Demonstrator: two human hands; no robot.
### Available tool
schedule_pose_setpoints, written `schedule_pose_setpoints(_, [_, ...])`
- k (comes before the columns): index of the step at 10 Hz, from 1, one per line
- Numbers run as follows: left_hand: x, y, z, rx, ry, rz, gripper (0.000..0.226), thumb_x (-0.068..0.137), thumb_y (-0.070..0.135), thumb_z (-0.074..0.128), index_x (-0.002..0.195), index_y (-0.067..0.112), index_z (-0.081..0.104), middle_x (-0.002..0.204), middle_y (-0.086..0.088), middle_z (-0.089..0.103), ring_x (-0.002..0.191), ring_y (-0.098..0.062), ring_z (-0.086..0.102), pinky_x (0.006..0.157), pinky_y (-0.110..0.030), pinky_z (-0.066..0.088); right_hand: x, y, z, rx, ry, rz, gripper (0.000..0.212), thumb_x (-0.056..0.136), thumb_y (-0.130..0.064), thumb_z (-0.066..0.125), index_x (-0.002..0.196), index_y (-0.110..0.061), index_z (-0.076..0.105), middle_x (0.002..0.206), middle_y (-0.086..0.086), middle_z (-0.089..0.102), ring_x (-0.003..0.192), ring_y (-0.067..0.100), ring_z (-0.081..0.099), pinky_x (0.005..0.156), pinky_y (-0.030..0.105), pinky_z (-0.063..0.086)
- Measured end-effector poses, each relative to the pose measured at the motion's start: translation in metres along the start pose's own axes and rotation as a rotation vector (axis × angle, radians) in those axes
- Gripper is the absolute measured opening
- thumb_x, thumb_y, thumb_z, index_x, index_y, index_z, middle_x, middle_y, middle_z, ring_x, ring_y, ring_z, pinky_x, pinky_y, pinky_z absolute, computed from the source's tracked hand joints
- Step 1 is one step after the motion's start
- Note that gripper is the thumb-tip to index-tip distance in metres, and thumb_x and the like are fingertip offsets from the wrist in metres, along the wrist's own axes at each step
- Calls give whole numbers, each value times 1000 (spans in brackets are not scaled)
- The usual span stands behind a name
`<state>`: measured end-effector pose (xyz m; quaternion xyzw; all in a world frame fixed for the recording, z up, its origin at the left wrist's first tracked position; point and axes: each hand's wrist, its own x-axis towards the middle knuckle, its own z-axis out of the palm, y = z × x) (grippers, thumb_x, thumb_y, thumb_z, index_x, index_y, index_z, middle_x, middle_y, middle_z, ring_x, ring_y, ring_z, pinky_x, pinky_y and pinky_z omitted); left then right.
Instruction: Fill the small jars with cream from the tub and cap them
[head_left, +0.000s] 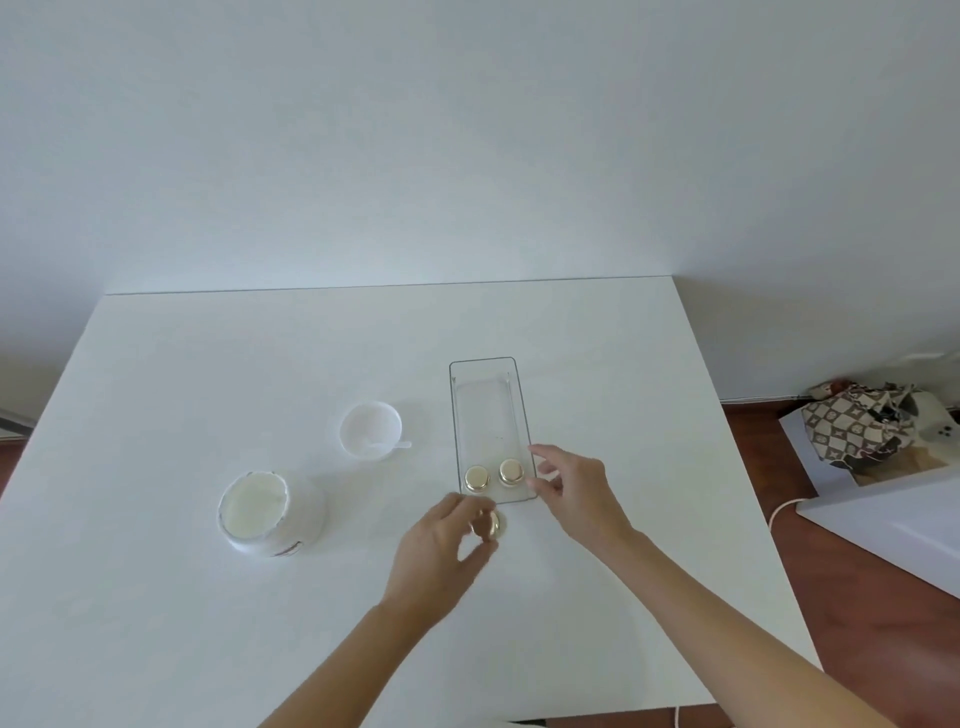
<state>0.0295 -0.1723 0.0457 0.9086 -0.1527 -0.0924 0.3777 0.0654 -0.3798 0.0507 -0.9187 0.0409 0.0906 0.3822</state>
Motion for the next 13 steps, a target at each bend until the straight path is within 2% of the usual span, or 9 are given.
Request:
schedule_pose_setpoints(1, [31,1,-18,4,123,-1,32,82,17,79,111,24,67,95,21,59,81,2,56,68,-6,39,-4,0,5,50,35,9,38,91,-12,61,129,-11,59,88,6,70,71,18,66,71,23,52])
schedule_pose_setpoints(2, [65,0,-27,31,115,-13,33,83,14,78,113,19,67,97,13,63,86,-9,61,72,-23,51,-5,0,9,25,43,-27,38,94,-11,57,131,-9,56,84,7,70,74,22,65,73,28,52])
schedule_pose_setpoints(3, [94,-5,-24,176,28,-20,34,87,17,74,120,18,66,106,4,69,101,-25,62,89,-37,46,-5,1,11,-93,25,-74,38,96,-14,52,134,-8,52,85,11,66,78,27,62,74,34,50])
schedule_pose_setpoints(4, [113,-9,-17,360,-60,-36,35,91,24,68,125,24,62,112,10,70,117,-23,51,101,-35,28,-5,1,13,-181,9,-103,37,97,-15,47,134,-10,49,85,12,63,79,30,61,72,36,50])
schedule_pose_setpoints(5, [126,-11,-11,533,-102,-48,29,93,23,61,121,28,62,112,13,71,124,-21,44,105,-38,18,-6,0,14,-205,3,-107,37,98,-16,45,135,-11,47,87,11,64,79,30,61,71,34,49])
schedule_pose_setpoints(7, [139,-14,-1,702,-172,-53,28,87,10,59,107,27,67,102,10,74,129,-21,41,104,-45,1,-6,0,14,-203,0,-106,36,98,-15,45,133,-10,48,87,10,64,78,30,61,71,37,51])
schedule_pose_setpoints(9, [143,-13,-2,748,-271,-55,35,87,10,61,115,31,67,107,7,72,136,-17,34,111,-54,-12,-6,-2,13,-202,1,-88,36,97,-13,46,134,-9,48,86,12,63,77,31,60,70,38,50])
schedule_pose_setpoints(12, [140,-1,-15,718,-350,-69,37,88,10,60,121,26,67,119,6,68,142,-16,32,117,-60,-12,-6,-4,20,-160,36,-46,39,97,-9,46,135,-8,49,88,10,72,80,32,65,72,36,52])
schedule_pose_setpoints(13, [126,-1,-19,642,-215,-40,33,96,19,54,127,25,65,128,8,65,140,-16,36,118,-59,-9,-6,-4,22,-162,16,-30,39,97,-12,46,136,-9,48,90,10,72,83,31,65,76,37,53])
